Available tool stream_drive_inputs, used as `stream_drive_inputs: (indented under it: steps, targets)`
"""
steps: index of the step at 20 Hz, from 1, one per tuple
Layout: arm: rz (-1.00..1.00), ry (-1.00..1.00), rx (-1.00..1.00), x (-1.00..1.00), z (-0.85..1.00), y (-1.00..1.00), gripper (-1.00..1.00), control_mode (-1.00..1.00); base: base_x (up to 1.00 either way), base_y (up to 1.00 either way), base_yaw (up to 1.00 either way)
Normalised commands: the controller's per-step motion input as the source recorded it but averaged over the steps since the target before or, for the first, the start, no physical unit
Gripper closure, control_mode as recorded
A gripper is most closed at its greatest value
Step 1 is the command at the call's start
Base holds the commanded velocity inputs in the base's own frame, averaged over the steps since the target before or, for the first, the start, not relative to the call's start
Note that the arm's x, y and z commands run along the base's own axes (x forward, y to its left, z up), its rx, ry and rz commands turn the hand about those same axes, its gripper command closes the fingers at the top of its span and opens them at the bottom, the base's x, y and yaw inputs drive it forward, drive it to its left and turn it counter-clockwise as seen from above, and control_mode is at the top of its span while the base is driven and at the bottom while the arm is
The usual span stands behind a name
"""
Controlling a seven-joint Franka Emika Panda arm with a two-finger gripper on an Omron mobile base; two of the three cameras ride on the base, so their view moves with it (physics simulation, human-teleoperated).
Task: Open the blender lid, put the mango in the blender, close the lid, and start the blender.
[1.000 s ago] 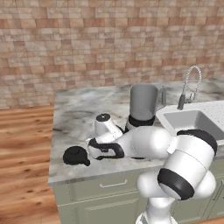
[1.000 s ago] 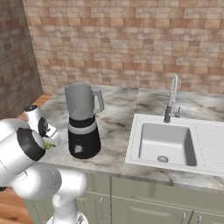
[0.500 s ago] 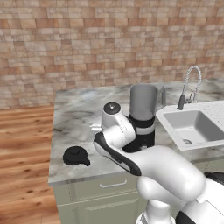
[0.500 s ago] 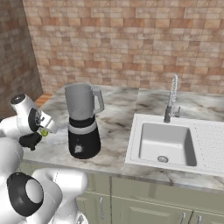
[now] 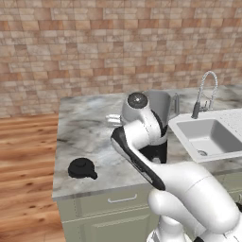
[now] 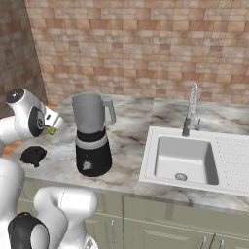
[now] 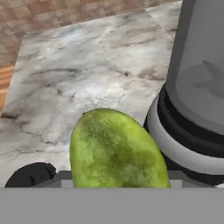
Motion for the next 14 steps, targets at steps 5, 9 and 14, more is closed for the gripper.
stream_drive_inputs:
  steps: [5,9,14]
  targets:
    - [-0.04,-0.05,0.0,0.0,1.0,-0.44,1.0,-1.0,0.0,0.0,0.0]
    - [-0.07,0.0,0.0,0.0,1.0,-0.48,1.0,-1.0,0.0,0.0,0.0]
    - [-0.04,0.0,0.0,0.14,0.85,-0.5,1.0,-1.0,0.0,0.0,0.0]
